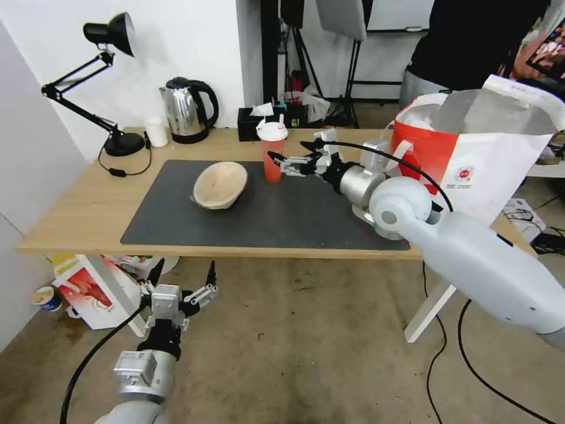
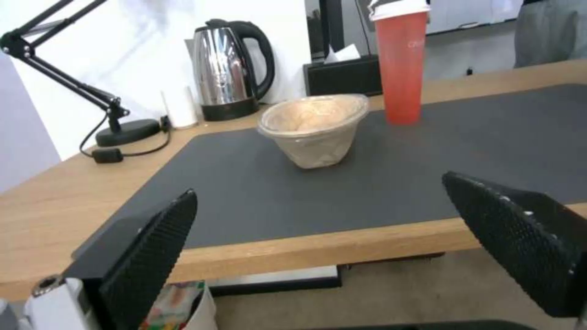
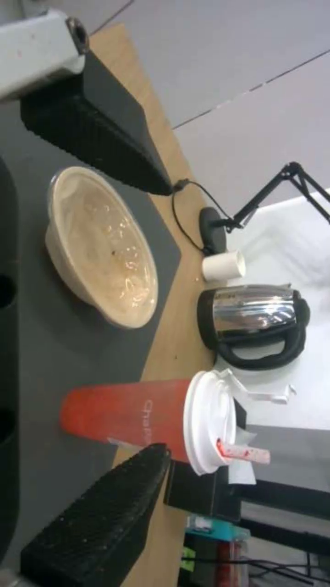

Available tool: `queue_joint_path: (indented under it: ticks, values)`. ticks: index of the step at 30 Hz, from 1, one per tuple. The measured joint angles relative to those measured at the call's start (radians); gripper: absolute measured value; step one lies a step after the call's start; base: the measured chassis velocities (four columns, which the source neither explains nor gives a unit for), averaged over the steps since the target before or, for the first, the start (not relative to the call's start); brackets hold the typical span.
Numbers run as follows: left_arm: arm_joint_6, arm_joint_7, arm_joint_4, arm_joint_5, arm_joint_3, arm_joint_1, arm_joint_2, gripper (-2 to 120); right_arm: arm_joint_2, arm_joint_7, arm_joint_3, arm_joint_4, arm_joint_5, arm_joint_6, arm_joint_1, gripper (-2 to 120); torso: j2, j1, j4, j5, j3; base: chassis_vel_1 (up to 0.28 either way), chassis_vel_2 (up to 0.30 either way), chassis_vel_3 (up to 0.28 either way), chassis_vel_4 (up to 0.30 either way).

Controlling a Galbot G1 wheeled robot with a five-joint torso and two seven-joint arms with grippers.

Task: Pick up the trash from the table and place it into the takeout bag.

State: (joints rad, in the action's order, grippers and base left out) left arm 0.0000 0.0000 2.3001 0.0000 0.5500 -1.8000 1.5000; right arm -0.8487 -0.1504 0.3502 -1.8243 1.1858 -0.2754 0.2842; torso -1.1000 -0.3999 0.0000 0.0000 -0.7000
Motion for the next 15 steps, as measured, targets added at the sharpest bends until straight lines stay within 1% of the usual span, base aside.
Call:
queue_joint_path:
  ticks: [9, 15]
  values:
    - [0.000, 0.000, 0.000, 0.000, 0.000, 0.000, 0.000, 100, -0.029, -0.034, 0.012, 0.041, -0.004, -0.013, -0.027, 100, 0.000, 0.000, 0.0000, 0.0001, 0.000, 0.000, 0.000, 0.000, 0.000]
    - [0.000, 0.000, 0.000, 0.000, 0.000, 0.000, 0.000, 100, -0.044, -0.038, 0.021, 0.084, -0.043, -0.020, -0.046, 100, 0.000, 0.000, 0.0000, 0.0002, 0.000, 0.000, 0.000, 0.000, 0.000]
